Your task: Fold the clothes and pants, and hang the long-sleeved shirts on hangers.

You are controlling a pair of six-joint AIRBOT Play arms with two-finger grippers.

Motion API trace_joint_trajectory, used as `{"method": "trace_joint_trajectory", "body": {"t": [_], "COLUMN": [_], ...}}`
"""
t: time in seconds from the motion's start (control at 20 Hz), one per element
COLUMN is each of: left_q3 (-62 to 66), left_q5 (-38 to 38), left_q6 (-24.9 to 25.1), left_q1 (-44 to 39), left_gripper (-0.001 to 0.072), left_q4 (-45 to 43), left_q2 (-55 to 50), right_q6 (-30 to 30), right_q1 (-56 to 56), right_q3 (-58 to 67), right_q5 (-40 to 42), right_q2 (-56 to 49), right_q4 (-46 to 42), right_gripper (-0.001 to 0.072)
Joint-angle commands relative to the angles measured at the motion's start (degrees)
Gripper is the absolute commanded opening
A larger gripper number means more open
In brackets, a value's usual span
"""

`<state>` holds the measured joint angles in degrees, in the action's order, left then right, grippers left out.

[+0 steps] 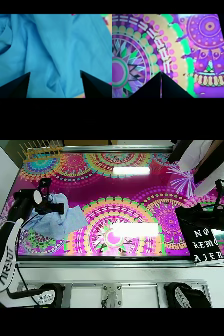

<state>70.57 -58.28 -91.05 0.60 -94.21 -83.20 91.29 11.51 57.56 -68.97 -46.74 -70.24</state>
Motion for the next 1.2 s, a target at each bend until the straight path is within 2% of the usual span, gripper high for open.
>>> {"method": "trace_joint_trajectory", "body": {"t": [0.0, 0.15, 0.2, 0.25, 0.3, 0.45, 0.6, 0.75, 0.9, 0.95, 1.0, 1.05, 1.15], "left_q3": [0.13, 0.13, 0.13, 0.15, 0.15, 0.13, 0.13, 0.13, 0.15, 0.17, 0.22, 0.76, 2.25], "left_q5": [2.69, 2.95, 2.82, 2.84, 2.93, 2.91, 5.66, 12.72, 22.38, 24.76, 26.29, 25.22, 17.97], "left_q6": [-1.88, -2.51, -4.48, -4.87, -4.85, -4.31, -4.33, -4.37, -4.37, -4.39, -4.96, -5.55, -5.53], "left_q1": [0.66, -0.52, -0.61, -0.68, -1.11, -6.08, -16.94, -31.21, -41.79, -43.15, -43.04, -41.42, -34.56], "left_gripper": [0.0720, 0.0720, 0.0324, 0.0084, 0.0006, 0.0006, 0.0006, 0.0006, 0.0008, 0.0151, 0.0489, 0.0568, 0.0569], "left_q4": [-2.14, -2.25, -2.19, -1.84, -0.61, 8.00, 17.05, 19.21, 19.10, 18.71, 18.75, 18.75, 18.75], "left_q2": [-8.68, -12.81, -12.63, -11.54, -9.64, -0.96, 5.88, 8.04, 6.47, 6.01, 5.97, 6.14, 6.99], "right_q6": [0.02, 0.00, 0.02, 0.02, 0.02, 0.02, 0.00, 0.00, 0.02, 0.02, 0.00, 0.02, 0.02], "right_q1": [-0.04, -0.04, -0.04, -0.04, -0.04, -0.04, -0.04, -0.04, -0.04, -0.04, -0.04, -0.04, -0.04], "right_q3": [-0.02, -0.02, -0.02, -0.02, -0.02, -0.02, -0.02, -0.02, -0.02, -0.02, -0.02, -0.02, -0.02], "right_q5": [-0.02, -0.02, -0.02, -0.02, -0.02, -0.02, -0.02, -0.02, -0.02, -0.02, -0.02, -0.02, -0.02], "right_q2": [0.04, 0.04, 0.04, 0.04, 0.04, 0.04, 0.04, 0.04, 0.04, 0.04, 0.04, 0.04, 0.04], "right_q4": [0.00, 0.00, 0.00, 0.00, 0.00, 0.00, 0.00, 0.00, 0.00, 0.00, 0.00, 0.00, 0.00], "right_gripper": [0.0021, 0.0021, 0.0021, 0.0021, 0.0021, 0.0021, 0.0021, 0.0021, 0.0021, 0.0021, 0.0021, 0.0021, 0.0021]}}
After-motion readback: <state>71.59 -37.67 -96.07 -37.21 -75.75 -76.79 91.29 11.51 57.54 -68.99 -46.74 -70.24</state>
